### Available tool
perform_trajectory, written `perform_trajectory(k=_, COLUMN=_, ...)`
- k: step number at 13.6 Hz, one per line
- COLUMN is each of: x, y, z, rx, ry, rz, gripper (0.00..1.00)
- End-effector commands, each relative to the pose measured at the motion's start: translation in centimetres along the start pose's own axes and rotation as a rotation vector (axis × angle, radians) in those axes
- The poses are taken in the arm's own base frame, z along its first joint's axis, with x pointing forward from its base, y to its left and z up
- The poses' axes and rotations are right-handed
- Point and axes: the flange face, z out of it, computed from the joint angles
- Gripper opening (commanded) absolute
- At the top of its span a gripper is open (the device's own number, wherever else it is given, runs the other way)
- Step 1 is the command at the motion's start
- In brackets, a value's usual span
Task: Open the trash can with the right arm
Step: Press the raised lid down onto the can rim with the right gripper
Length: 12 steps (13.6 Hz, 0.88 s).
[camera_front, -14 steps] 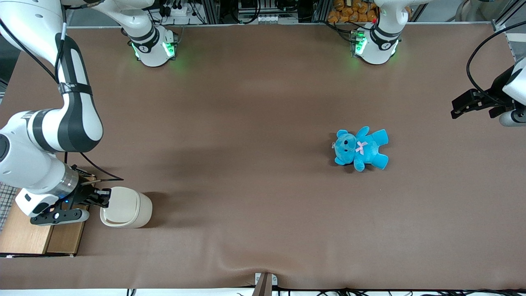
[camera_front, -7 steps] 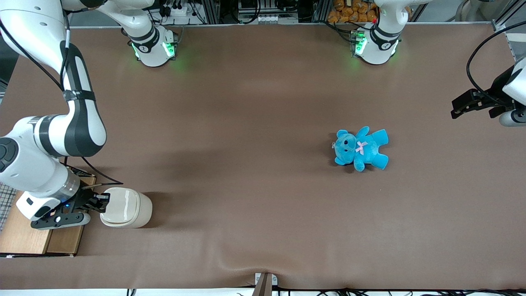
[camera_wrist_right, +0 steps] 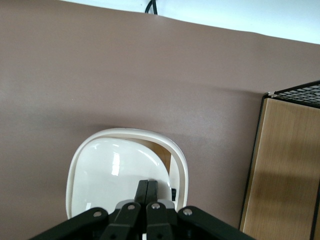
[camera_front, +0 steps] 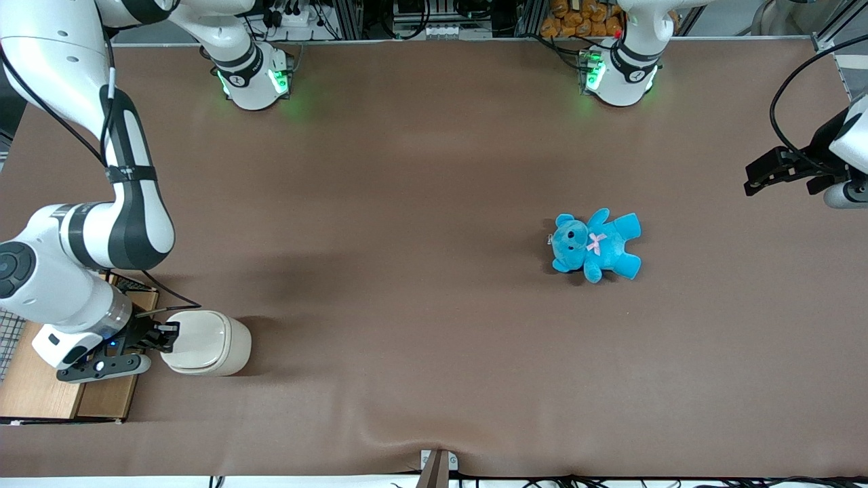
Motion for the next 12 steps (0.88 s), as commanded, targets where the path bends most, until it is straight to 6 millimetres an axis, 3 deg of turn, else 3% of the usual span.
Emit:
perform_trajectory(k=1, x=-0.5, y=0.7, z=0.8, rx=-0.013, ry=0.0, rz=-0.02, gripper=0.0)
perform_trajectory(k=4, x=-1.0, y=0.8, z=2.4, rx=-0.013, ry=0.004, rz=-0.02, gripper=0.0)
perform_trajectory(k=12, x=-1.5, y=1.4, z=4.2, rx=-0.013, ry=0.012, rz=-0.012, gripper=0.0)
